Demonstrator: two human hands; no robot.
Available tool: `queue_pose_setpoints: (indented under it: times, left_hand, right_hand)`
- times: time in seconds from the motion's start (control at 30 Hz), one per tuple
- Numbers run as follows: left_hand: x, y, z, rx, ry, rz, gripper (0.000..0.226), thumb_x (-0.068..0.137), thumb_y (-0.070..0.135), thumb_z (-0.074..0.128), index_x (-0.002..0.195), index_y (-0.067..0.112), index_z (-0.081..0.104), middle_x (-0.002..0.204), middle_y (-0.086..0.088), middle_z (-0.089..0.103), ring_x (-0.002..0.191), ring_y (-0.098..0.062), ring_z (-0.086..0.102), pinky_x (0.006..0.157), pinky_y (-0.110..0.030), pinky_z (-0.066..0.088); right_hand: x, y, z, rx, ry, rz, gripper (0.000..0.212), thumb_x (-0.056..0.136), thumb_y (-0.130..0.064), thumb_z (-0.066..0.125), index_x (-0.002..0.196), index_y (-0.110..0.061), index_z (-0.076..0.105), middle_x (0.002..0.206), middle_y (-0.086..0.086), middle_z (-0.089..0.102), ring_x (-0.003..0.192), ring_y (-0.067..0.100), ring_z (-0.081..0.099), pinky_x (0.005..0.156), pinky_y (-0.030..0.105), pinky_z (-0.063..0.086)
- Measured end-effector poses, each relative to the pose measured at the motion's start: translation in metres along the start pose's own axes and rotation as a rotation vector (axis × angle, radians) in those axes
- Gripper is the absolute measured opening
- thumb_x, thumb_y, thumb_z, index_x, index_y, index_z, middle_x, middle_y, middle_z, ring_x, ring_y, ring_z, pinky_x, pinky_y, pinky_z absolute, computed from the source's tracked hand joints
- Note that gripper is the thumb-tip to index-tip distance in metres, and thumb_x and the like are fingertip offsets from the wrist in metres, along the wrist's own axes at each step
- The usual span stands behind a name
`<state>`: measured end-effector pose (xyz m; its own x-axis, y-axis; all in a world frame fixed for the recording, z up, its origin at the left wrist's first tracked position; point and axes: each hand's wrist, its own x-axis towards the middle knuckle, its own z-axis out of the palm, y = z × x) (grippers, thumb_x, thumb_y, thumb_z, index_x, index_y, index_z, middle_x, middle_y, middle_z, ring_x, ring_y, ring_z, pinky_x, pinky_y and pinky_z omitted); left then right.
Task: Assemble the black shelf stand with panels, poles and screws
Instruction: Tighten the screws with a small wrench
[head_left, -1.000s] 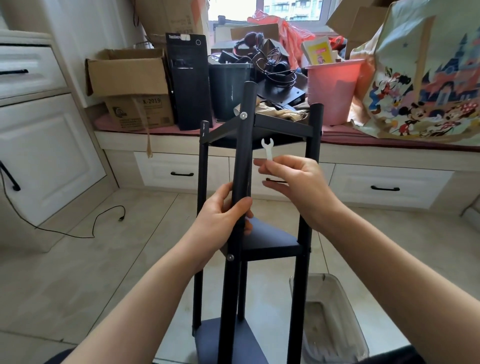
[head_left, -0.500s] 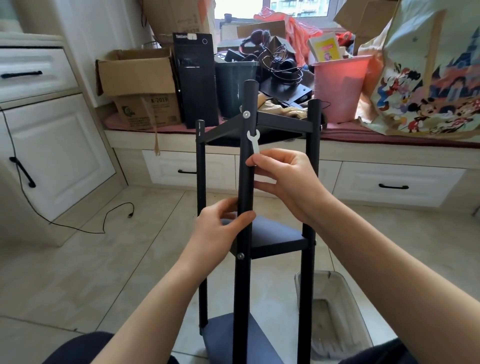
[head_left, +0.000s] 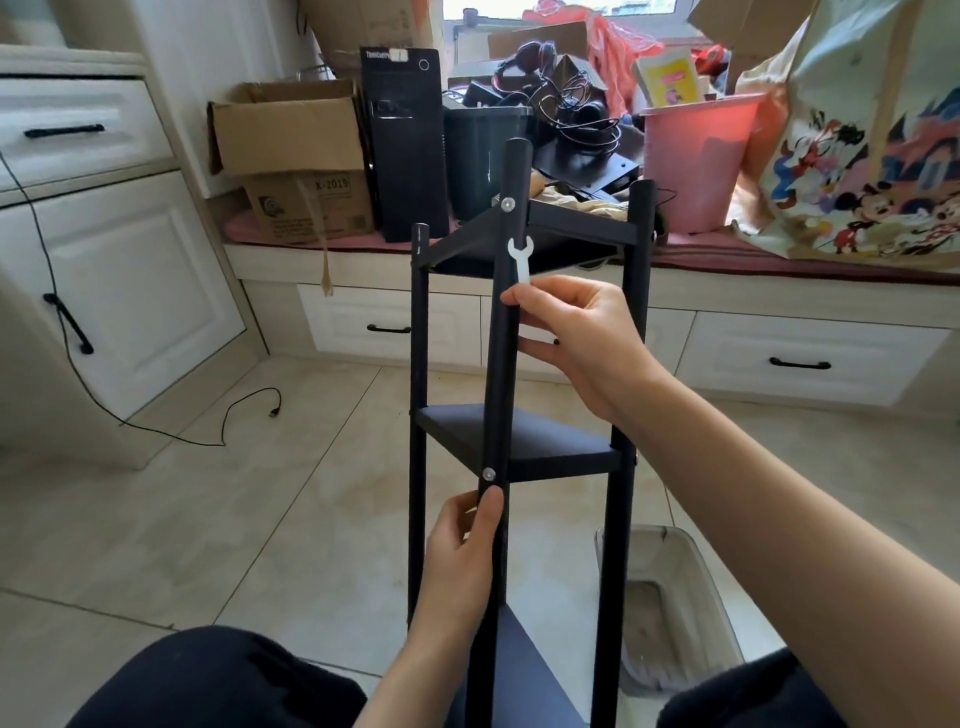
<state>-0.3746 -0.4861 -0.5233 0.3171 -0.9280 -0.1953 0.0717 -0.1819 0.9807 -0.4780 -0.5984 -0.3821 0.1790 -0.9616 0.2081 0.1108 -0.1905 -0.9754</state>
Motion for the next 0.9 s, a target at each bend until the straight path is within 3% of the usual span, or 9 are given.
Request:
queue_pose_setpoints:
  times: [0.13, 0.27, 0.5, 0.67, 0.9]
  left_hand:
    - [-0.009, -0.001, 0.004, -0.077, 0.026, 0.109, 0.017, 0.102, 0.032, 0.05, 0.105, 0.022, 0.064, 0.089, 0.003, 0.069, 0.073, -0.01, 0.065, 0.064, -0.01, 0.047]
    - [-0.006, -0.001, 0.007, -0.072, 0.002, 0.161, 0.026, 0.104, 0.028, 0.045, 0.098, 0.01, 0.063, 0.071, 0.002, 0.058, 0.059, -0.007, 0.05, 0.059, -0.013, 0.045]
    - [0.001, -0.009, 0.008, -0.048, -0.068, 0.2, 0.023, 0.106, 0.03, 0.043, 0.103, 0.015, 0.061, 0.073, 0.005, 0.057, 0.062, -0.007, 0.049, 0.064, -0.019, 0.047]
    - [0.004, -0.014, 0.006, -0.018, -0.151, 0.202, 0.016, 0.105, 0.028, 0.045, 0.112, 0.025, 0.059, 0.076, 0.004, 0.06, 0.064, -0.01, 0.052, 0.065, -0.021, 0.049]
    - [0.005, -0.019, 0.007, 0.0, -0.193, 0.242, 0.02, 0.107, 0.025, 0.042, 0.118, 0.036, 0.054, 0.076, -0.003, 0.052, 0.067, -0.01, 0.049, 0.064, -0.021, 0.046]
  right_hand:
    - [0.0, 0.001, 0.001, 0.012, -0.002, 0.007, 0.012, 0.091, -0.009, 0.066, 0.099, -0.002, 0.074, 0.099, 0.009, 0.075, 0.097, 0.018, 0.071, 0.084, 0.034, 0.06]
    - [-0.002, 0.003, -0.001, 0.015, 0.009, 0.003, 0.013, 0.091, -0.007, 0.066, 0.099, 0.0, 0.074, 0.101, 0.01, 0.074, 0.098, 0.017, 0.071, 0.084, 0.032, 0.06]
    - [-0.015, 0.008, -0.018, -0.119, 0.011, 0.016, 0.009, 0.092, -0.014, 0.066, 0.09, -0.015, 0.074, 0.109, 0.006, 0.073, 0.108, 0.014, 0.066, 0.09, 0.031, 0.058]
    - [-0.04, 0.018, -0.038, -0.247, 0.027, 0.024, 0.01, 0.093, -0.019, 0.065, 0.091, -0.02, 0.074, 0.105, -0.001, 0.074, 0.104, 0.009, 0.067, 0.085, 0.025, 0.057]
    - [-0.086, 0.044, -0.047, -0.442, 0.065, 0.104, 0.01, 0.092, -0.024, 0.066, 0.086, -0.028, 0.073, 0.091, -0.001, 0.074, 0.088, 0.009, 0.067, 0.088, 0.035, 0.056]
